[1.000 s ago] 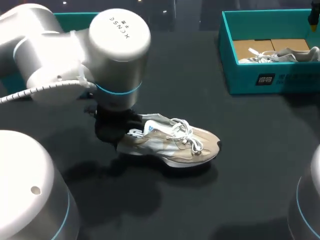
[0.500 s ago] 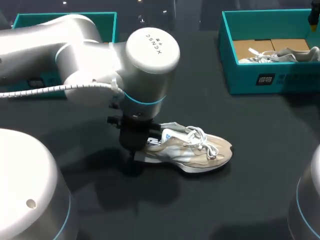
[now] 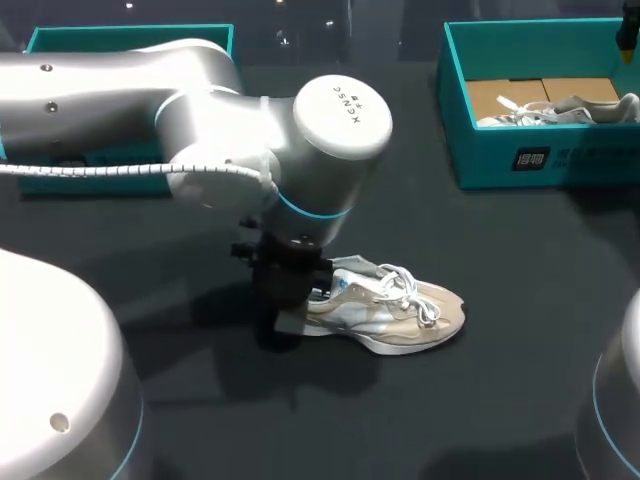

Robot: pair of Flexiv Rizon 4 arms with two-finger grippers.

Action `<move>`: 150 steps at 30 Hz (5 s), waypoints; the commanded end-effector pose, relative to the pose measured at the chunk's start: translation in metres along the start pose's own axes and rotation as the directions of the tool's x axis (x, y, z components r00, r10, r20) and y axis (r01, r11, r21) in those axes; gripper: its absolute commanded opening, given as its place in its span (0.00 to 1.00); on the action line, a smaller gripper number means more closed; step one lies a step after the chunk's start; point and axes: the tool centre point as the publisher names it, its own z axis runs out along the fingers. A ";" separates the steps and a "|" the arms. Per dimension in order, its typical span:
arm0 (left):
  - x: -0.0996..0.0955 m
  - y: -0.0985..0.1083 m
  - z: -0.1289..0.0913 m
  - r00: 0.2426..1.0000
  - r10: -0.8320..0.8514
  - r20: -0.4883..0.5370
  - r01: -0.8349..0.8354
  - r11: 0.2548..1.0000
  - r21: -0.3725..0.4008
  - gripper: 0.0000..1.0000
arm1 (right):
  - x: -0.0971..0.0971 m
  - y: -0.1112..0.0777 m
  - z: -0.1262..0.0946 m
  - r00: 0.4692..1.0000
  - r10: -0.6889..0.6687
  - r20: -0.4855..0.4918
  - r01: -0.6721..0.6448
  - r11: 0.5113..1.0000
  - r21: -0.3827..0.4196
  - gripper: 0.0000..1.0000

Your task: Take the shoe out of the shoebox, open the shoe tongue, remove and reinsert the insole, then place the shoe into the shoebox

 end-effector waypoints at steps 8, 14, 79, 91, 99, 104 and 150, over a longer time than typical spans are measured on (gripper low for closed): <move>0.000 0.000 0.015 1.000 -0.013 0.004 0.013 1.000 0.012 0.00 | 0.000 0.000 0.000 1.000 0.001 0.001 -0.001 1.000 0.001 1.00; 0.003 0.000 0.019 1.000 -0.019 0.006 0.019 1.000 0.017 0.29 | 0.000 0.000 0.000 1.000 0.001 0.001 -0.001 1.000 0.001 1.00; 0.122 0.012 -0.067 0.482 -0.862 0.159 0.452 0.400 0.797 1.00 | 0.000 0.000 0.000 1.000 0.001 0.001 -0.001 1.000 0.001 1.00; 0.126 0.010 -0.024 0.342 -0.938 -0.051 0.390 0.092 0.916 1.00 | 0.000 0.000 0.000 1.000 0.001 0.001 -0.001 1.000 0.001 1.00; 0.130 0.009 -0.011 0.300 -0.950 -0.086 0.313 0.013 0.950 1.00 | 0.000 0.000 0.000 1.000 0.001 0.001 -0.001 1.000 0.001 1.00; 0.130 0.009 -0.005 0.259 -0.956 -0.134 0.286 -0.056 0.956 1.00 | 0.000 0.000 0.000 1.000 0.001 0.001 -0.001 1.000 0.001 1.00; 0.077 0.004 0.041 0.137 -0.986 -0.100 0.113 -0.085 0.990 1.00 | 0.000 0.000 0.000 1.000 0.001 0.001 -0.001 1.000 0.001 1.00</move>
